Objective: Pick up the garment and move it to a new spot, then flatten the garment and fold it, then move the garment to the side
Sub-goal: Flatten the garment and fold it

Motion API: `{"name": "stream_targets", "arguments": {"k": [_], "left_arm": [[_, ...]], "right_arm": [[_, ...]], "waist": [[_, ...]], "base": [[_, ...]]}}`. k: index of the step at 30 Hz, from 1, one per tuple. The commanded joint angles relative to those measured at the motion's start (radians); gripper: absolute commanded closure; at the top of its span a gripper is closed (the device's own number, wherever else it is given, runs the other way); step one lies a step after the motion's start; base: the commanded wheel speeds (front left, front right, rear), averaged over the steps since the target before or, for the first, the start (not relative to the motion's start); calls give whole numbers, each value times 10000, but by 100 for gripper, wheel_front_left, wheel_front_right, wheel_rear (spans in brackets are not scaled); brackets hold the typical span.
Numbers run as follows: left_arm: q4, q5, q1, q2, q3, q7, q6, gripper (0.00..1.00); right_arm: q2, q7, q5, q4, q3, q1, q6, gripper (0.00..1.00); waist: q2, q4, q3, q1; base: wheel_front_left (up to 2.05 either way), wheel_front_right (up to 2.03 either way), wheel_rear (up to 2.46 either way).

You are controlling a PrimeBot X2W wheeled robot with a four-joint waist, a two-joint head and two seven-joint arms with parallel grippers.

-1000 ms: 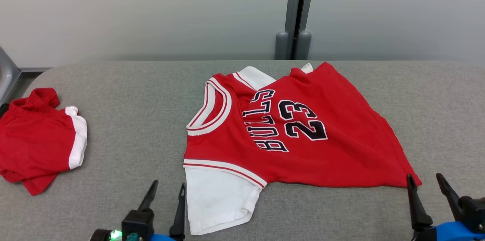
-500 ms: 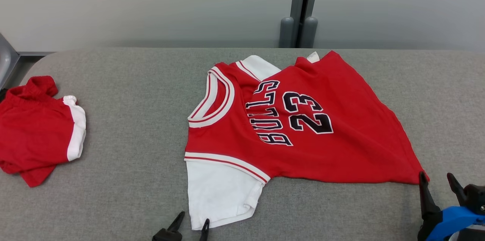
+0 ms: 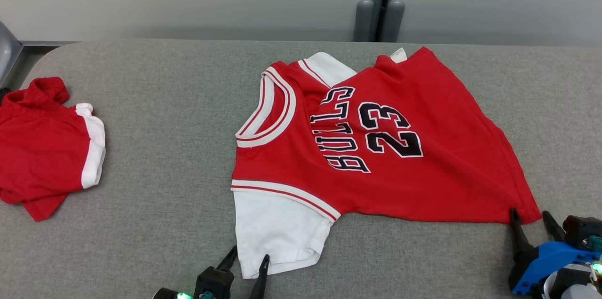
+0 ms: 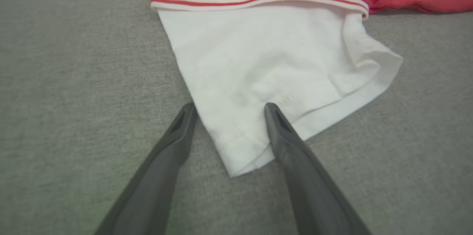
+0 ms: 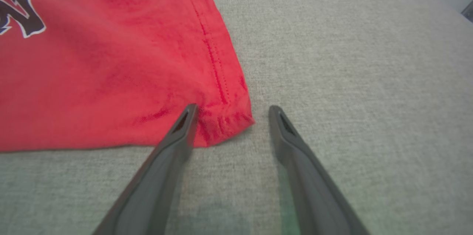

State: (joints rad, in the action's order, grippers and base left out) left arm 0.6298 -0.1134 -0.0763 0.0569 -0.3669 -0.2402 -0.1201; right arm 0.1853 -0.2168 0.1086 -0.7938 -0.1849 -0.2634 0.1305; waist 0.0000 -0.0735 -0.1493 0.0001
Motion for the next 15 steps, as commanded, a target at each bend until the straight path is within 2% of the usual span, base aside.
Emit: {"name": "stream_targets", "arguments": {"k": [1, 4, 5, 6, 7, 8, 15], "left_arm": [[289, -112, -101, -16, -140, 69, -31, 0], [546, -200, -217, -51, -346, 88, -45, 0], [616, -269, -236, -59, -408, 90, -52, 0], [675, -328, -271, -65, -479, 82, -59, 22], [714, -390, -291, -72, -544, 70, -66, 76], [749, -478, -293, -78, -599, 48, -72, 100], [554, -875, -442, -61, -800, -156, -30, 100]], "right_arm": [[60, -84, 113, -404, 85, -248, 6, 0], [8, -142, 215, -891, 255, -405, 6, 0], [-70, -168, 329, -1002, 349, -444, 7, 18], [-124, -215, 465, -1049, 407, -487, 16, 61], [-130, -254, 551, -1083, 477, -492, 16, 100], [-118, -319, 652, -1099, 548, -471, 15, 100], [-156, -486, 1190, -414, 1045, 7, 6, 100]], "waist": [[0, -6, -38, -1], [0, -22, -46, -1], [0, -21, -37, -1], [0, -17, -17, -1], [0, -9, 13, -1], [0, 5, 60, -1], [0, 98, 437, -1]], "base": [[0, 0, 0], [0, 0, 0], [0, 0, 0], [0, 0, 0], [0, 0, 0], [0, 0, 0], [0, 0, 0]]}}
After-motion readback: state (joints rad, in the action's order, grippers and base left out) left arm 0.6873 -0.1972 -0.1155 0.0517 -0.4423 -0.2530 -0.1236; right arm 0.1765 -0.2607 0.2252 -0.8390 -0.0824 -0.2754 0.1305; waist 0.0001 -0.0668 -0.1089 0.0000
